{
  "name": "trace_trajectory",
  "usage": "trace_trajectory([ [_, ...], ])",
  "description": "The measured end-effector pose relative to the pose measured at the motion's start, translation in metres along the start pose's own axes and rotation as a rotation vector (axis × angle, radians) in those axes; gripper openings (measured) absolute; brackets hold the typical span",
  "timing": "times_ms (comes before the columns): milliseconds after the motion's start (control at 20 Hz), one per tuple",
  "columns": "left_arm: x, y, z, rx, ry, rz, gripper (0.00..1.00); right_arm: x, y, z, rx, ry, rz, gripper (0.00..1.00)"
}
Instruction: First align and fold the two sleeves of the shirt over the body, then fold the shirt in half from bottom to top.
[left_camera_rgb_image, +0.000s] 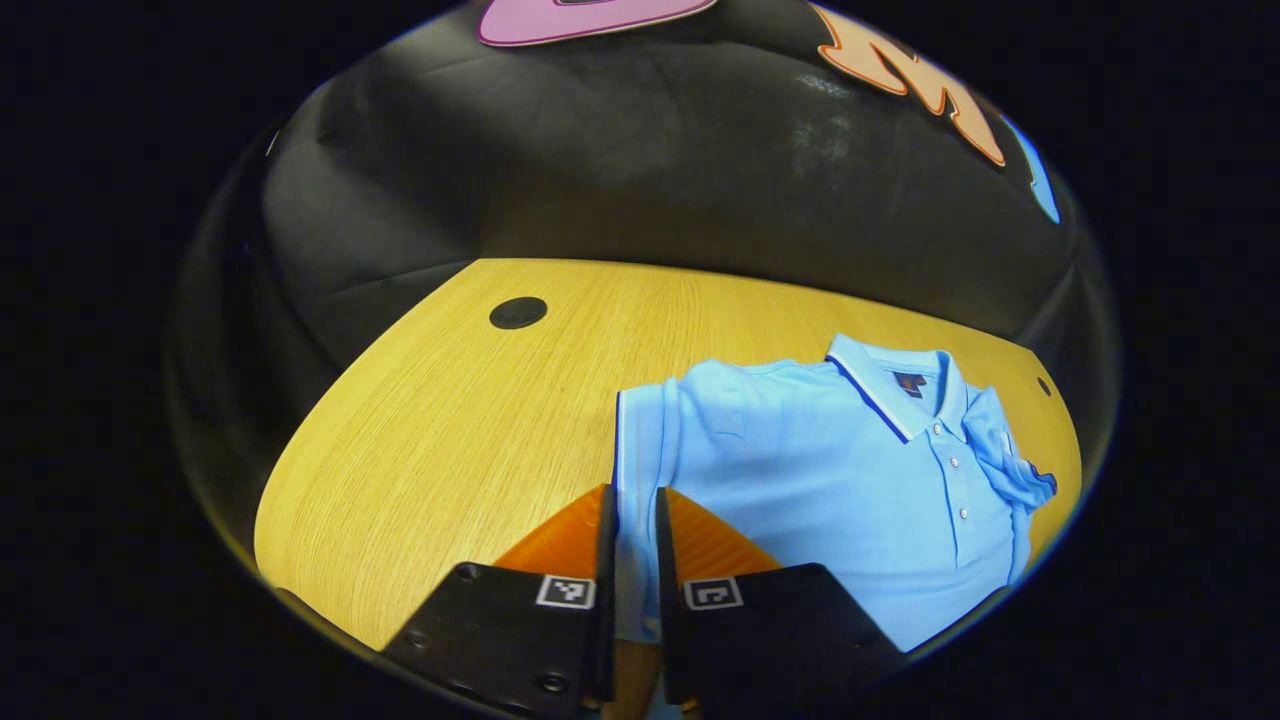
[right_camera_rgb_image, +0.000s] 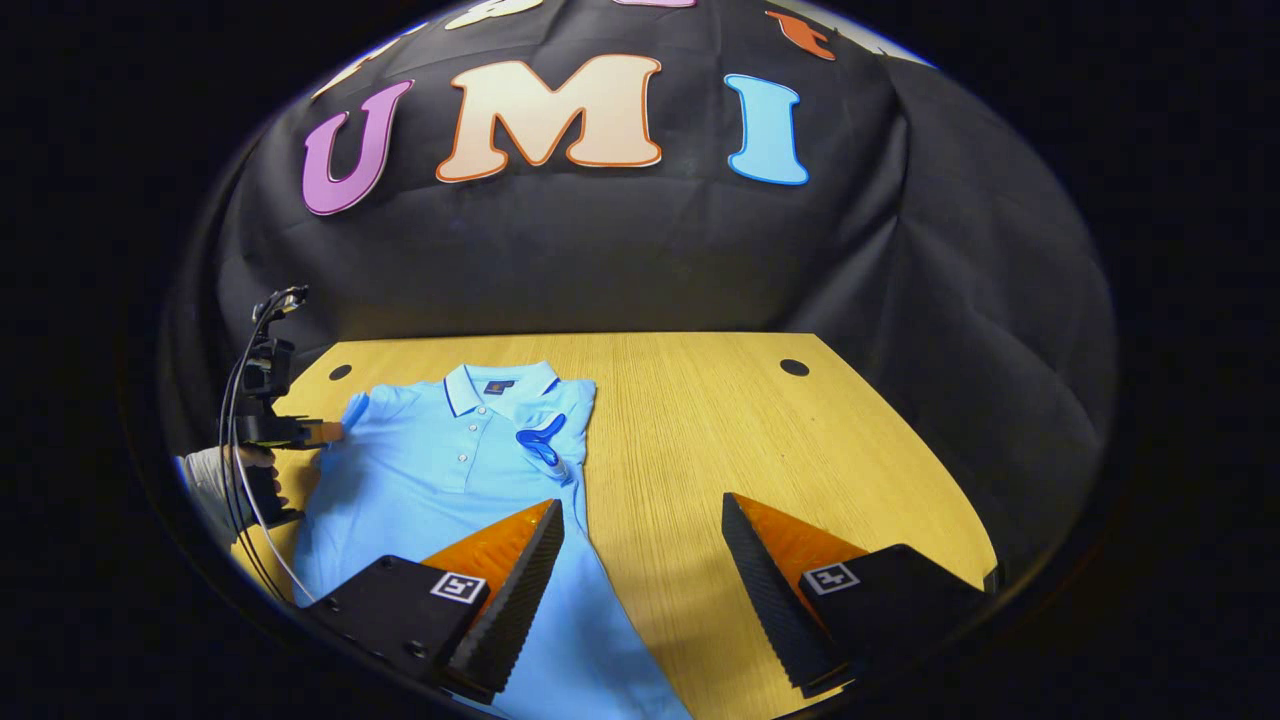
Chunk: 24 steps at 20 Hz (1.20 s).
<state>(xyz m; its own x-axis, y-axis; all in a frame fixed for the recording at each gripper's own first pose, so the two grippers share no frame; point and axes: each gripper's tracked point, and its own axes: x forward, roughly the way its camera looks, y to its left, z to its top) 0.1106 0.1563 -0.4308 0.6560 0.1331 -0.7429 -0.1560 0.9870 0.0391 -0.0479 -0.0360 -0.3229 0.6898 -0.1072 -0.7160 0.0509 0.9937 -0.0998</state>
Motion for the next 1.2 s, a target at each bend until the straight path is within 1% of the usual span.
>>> trace_trajectory([
  [50,-0.002,-0.005,0.001,-0.008,0.017,0.007,0.00,-0.002,-0.003,0.000,0.003,-0.002,0.005,0.99],
  [100,-0.006,-0.012,-0.003,-0.012,0.037,0.007,0.00,-0.003,-0.005,0.002,0.006,-0.005,0.009,0.99],
  [150,-0.011,-0.020,0.000,-0.017,0.036,-0.001,0.00,-0.004,-0.007,0.003,0.010,-0.009,0.015,0.96],
  [200,-0.014,-0.030,0.007,-0.022,0.021,-0.009,0.00,-0.004,-0.009,0.005,0.016,-0.011,0.021,0.99],
  [300,-0.023,-0.043,0.022,0.001,-0.021,-0.007,0.00,-0.005,-0.016,0.008,0.022,-0.015,0.035,0.99],
  [450,-0.035,-0.070,0.039,0.037,-0.062,-0.022,0.00,-0.004,-0.031,0.012,0.012,-0.025,0.048,0.99],
  [500,-0.036,-0.080,0.041,0.044,-0.067,-0.030,0.00,-0.003,-0.037,0.014,0.013,-0.027,0.052,0.95],
  [550,-0.038,-0.089,0.040,0.052,-0.063,-0.034,0.00,-0.002,-0.043,0.015,0.016,-0.027,0.055,0.99],
  [600,-0.037,-0.098,0.038,0.057,-0.059,-0.037,0.00,0.000,-0.048,0.015,0.019,-0.028,0.058,0.99],
  [650,-0.037,-0.108,0.035,0.059,-0.050,-0.043,0.00,0.002,-0.053,0.015,0.020,-0.029,0.060,0.95],
  [700,-0.037,-0.118,0.032,0.057,-0.042,-0.051,0.00,0.004,-0.058,0.016,0.017,-0.029,0.062,0.99],
  [800,-0.036,-0.136,0.024,0.056,-0.030,-0.064,0.00,0.006,-0.072,0.014,0.010,-0.024,0.063,0.99],
  [850,-0.035,-0.145,0.021,0.060,-0.024,-0.068,0.00,0.008,-0.078,0.013,0.010,-0.021,0.065,0.95],
  [900,-0.034,-0.153,0.016,0.064,-0.015,-0.070,0.00,0.010,-0.084,0.012,0.012,-0.018,0.067,0.99],
  [1050,-0.029,-0.175,-0.001,0.073,0.010,-0.083,0.00,0.019,-0.096,0.009,0.014,-0.011,0.087,0.99],
  [1100,-0.028,-0.181,-0.009,0.061,0.023,-0.089,0.00,0.023,-0.099,0.009,0.004,-0.011,0.099,0.99],
  [1150,-0.028,-0.183,-0.014,0.037,0.029,-0.088,0.00,0.027,-0.101,0.009,-0.009,-0.011,0.115,0.95],
  [1200,-0.031,-0.187,-0.017,0.000,0.027,-0.099,0.00,0.031,-0.103,0.011,-0.022,-0.013,0.137,0.99],
])
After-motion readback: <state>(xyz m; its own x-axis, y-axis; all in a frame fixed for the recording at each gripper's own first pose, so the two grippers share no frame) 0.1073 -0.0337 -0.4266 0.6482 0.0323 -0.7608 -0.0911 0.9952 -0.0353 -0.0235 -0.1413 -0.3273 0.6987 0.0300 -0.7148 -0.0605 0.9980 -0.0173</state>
